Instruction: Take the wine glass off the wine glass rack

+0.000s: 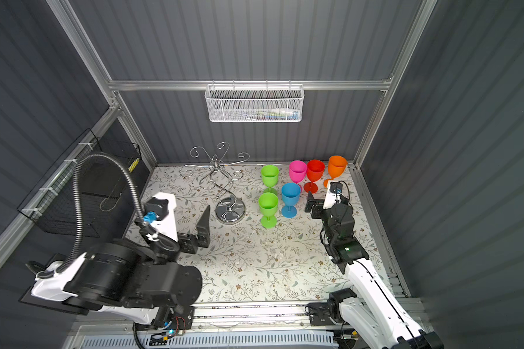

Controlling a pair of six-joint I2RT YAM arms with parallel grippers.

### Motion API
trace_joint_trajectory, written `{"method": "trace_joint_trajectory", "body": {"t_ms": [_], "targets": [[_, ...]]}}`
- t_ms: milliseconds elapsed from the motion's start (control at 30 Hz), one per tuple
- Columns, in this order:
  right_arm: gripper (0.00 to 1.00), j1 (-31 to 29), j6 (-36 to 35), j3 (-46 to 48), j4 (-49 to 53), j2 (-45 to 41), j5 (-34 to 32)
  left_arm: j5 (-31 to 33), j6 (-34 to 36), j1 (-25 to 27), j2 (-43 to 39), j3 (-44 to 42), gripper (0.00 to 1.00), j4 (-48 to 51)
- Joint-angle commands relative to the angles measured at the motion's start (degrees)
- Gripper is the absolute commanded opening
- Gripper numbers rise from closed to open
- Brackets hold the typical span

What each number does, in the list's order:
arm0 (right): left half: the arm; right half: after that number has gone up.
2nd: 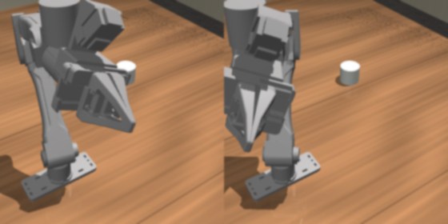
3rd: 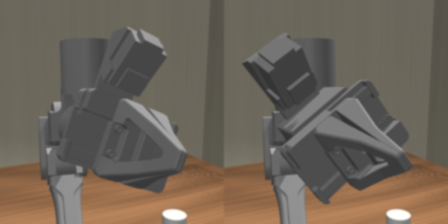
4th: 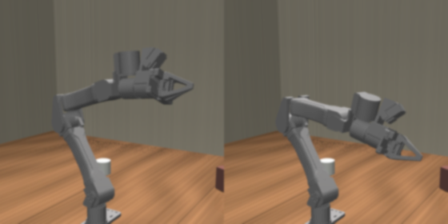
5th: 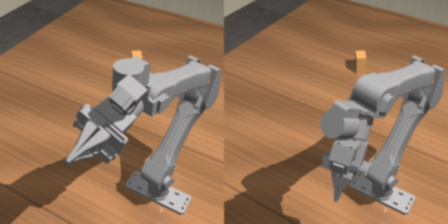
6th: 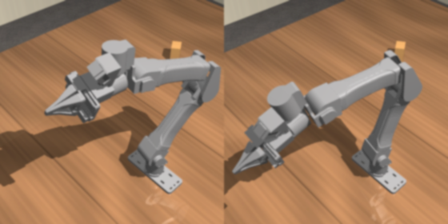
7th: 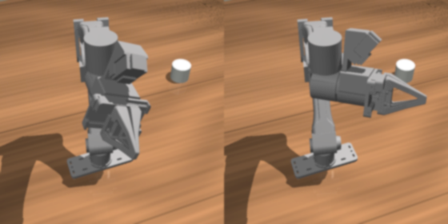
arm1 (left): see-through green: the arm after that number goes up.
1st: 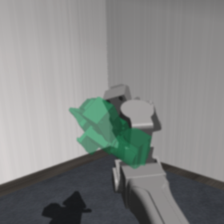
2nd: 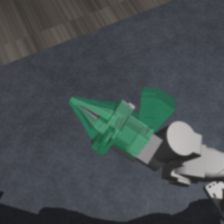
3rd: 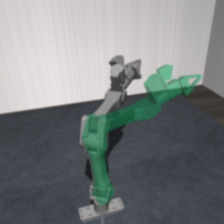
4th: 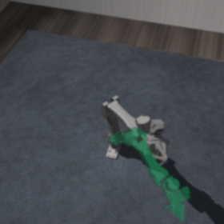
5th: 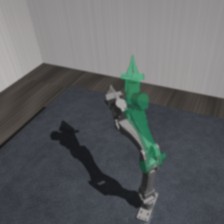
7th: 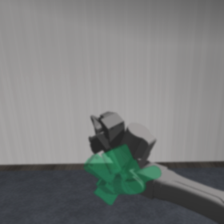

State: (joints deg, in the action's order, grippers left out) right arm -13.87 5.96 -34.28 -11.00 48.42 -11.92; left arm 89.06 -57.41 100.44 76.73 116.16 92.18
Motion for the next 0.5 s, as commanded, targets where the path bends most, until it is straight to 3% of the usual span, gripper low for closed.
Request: {"method": "trace_joint_trajectory", "body": {"t_ms": [0, 67, 133, 200, 267, 300, 333, 367, 400, 467], "targets": [[0.99, 0.31, -0.13, -2.29, 1.44, 0.15, 1.62, 12.30, 3.17, 0.43, 3.72, 11.09, 1.00, 3.80], [0.99, 0.42, -0.24, -3.03, 2.10, 0.57, 2.35, 12.27, 3.58, 0.51, 5.80, 19.09, 1.00, 2.97], [0.99, 0.51, -0.24, -3.57, 2.56, 0.73, 2.85, 12.02, 8.44, 0.62, 7.44, 24.98, 1.00, -2.19], [0.99, 0.62, -0.07, -3.60, 2.66, 0.78, 3.39, 11.26, 16.13, 0.53, 6.84, 25.11, 1.00, -12.59], [0.99, 0.83, 0.35, -3.72, 2.57, 0.93, 4.05, 8.28, 23.37, 0.18, 4.26, 21.65, 1.00, -25.82], [0.99, 0.99, 0.54, -3.90, 2.57, 1.12, 4.54, 2.06, 31.67, -2.15, 1.86, 16.48, 1.00, -39.00], [0.99, 1.17, 0.74, -4.25, 2.78, 1.39, 4.86, -8.18, 47.17, -7.30, -3.71, 4.80, 1.00, -60.27], [0.99, 1.21, 0.88, -4.45, 2.83, 1.49, 5.17, -15.64, 57.58, -9.07, -8.75, -7.42, 1.00, -84.38], [0.99, 1.36, 0.90, -4.56, 2.70, 1.51, 5.51, -20.07, 59.41, -8.36, -11.46, -13.08, 1.00, -93.37], [0.99, 1.71, 1.09, -4.48, 2.66, 1.26, 5.90, -17.74, 63.25, -8.25, -6.47, -3.78, 1.00, -87.17]]}}
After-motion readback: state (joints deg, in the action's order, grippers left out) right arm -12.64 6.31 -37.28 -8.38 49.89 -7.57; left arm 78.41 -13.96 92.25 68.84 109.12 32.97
